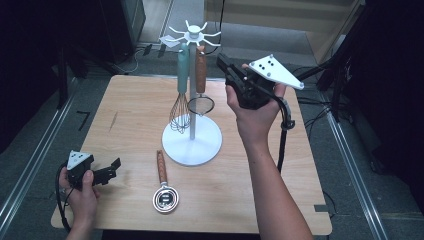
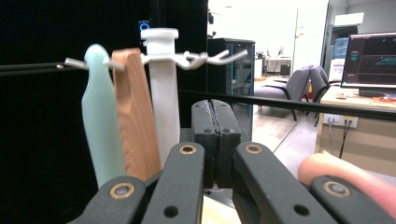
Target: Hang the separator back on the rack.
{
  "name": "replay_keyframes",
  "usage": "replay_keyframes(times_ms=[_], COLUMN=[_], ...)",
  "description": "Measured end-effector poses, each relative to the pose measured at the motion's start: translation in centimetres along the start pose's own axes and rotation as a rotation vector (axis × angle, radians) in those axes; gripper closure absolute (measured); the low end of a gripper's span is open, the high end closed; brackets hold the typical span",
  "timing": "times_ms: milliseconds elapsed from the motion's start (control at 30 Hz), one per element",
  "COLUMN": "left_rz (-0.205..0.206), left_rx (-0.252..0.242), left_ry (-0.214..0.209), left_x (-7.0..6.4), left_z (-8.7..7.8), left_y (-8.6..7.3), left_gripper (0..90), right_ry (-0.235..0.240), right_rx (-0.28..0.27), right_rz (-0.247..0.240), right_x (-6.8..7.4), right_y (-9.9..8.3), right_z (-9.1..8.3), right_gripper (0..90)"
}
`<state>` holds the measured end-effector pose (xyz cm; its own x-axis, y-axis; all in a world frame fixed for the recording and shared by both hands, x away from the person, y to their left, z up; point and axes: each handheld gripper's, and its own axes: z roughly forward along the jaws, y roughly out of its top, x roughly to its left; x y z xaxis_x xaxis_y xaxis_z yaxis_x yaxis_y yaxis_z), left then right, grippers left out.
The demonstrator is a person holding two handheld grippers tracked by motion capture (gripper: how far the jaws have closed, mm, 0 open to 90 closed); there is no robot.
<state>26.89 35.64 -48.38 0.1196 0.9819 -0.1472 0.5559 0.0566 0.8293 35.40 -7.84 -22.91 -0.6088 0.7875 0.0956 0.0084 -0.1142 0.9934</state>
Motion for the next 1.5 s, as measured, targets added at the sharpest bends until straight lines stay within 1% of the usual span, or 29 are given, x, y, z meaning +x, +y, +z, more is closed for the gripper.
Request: replay_keyframes(times_ms=[233, 300, 367, 467, 533, 700, 733, 767, 833, 900, 1000, 1167, 1300, 1333, 1367, 1400, 1500], left_rz=[0.001, 0.002, 0.002, 0.002, 0.004, 0.005, 0.006, 0.006, 0.005, 0.004, 0.004, 0.003, 0.004, 0.003, 0.003, 0.003, 0.002], left_rx=[-0.001, 0.000, 0.000, 0.000, 0.003, 0.003, 0.003, 0.003, 0.003, 0.002, 0.003, -0.001, -0.002, -0.001, -0.001, -0.001, -0.001], left_ry=[-0.002, -0.003, -0.003, -0.004, -0.005, -0.004, -0.004, -0.004, -0.004, -0.005, -0.005, -0.005, -0.004, -0.004, -0.005, -0.005, -0.005], left_x=[0.0, 0.0, 0.0, 0.0, 0.0, 0.0, 0.0, 0.0, 0.0, 0.0, 0.0, -0.1, -0.1, -0.1, -0.1, -0.1, -0.1], left_z=[0.0, 0.0, 0.0, 0.0, 0.0, 0.0, 0.0, 0.0, 0.0, 0.0, 0.0, 0.0, 0.0, 0.0, 0.0, 0.0, 0.0], left_y=[0.0, 0.0, 0.0, 0.0, 0.0, 0.0, 0.0, 0.0, 0.0, 0.0, 0.0, 0.0, 0.0, 0.0, 0.0, 0.0, 0.0], left_gripper=[0.6, 0.6, 0.6, 0.6, 0.6, 0.6, 0.6, 0.6, 0.6, 0.6, 0.6, 0.6, 0.6, 0.6, 0.6, 0.6, 0.6], right_ry=[-0.013, -0.002, -0.008, -0.002, 0.004, 0.012, 0.006, -0.004, -0.025, -0.016, 0.006, 0.038, 0.052, 0.065, 0.065, 0.075, 0.081], right_rx=[-0.014, -0.044, -0.058, -0.060, -0.057, -0.056, -0.056, -0.055, -0.059, -0.075, -0.083, -0.083, -0.081, -0.083, -0.083, -0.083, -0.083], right_rz=[0.016, -0.003, -0.014, -0.010, -0.024, -0.033, -0.038, -0.031, -0.006, 0.003, -0.011, -0.018, -0.022, -0.024, -0.024, -0.032, -0.032], right_x=[-0.3, -0.3, -0.2, -0.2, 0.0, 0.2, 0.2, 0.1, -0.2, -0.3, 0.0, 0.5, 0.8, 1.0, 1.0, 1.2, 1.3], right_y=[0.5, 0.6, 0.7, 0.8, 0.7, 0.7, 0.7, 0.7, 0.9, 1.1, 1.2, 1.1, 1.0, 1.1, 1.1, 1.1, 1.1], right_z=[0.9, 1.1, 1.2, 1.2, 1.1, 1.0, 1.0, 0.9, 0.9, 0.8, 0.5, 0.3, 0.2, 0.2, 0.2, 0.1, 0.1], right_gripper=[90.0, 90.0, 90.0, 90.0, 90.0, 90.0, 90.0, 90.0, 90.0, 90.0, 90.0, 90.0, 90.0, 90.0, 90.0, 90.0, 90.0])
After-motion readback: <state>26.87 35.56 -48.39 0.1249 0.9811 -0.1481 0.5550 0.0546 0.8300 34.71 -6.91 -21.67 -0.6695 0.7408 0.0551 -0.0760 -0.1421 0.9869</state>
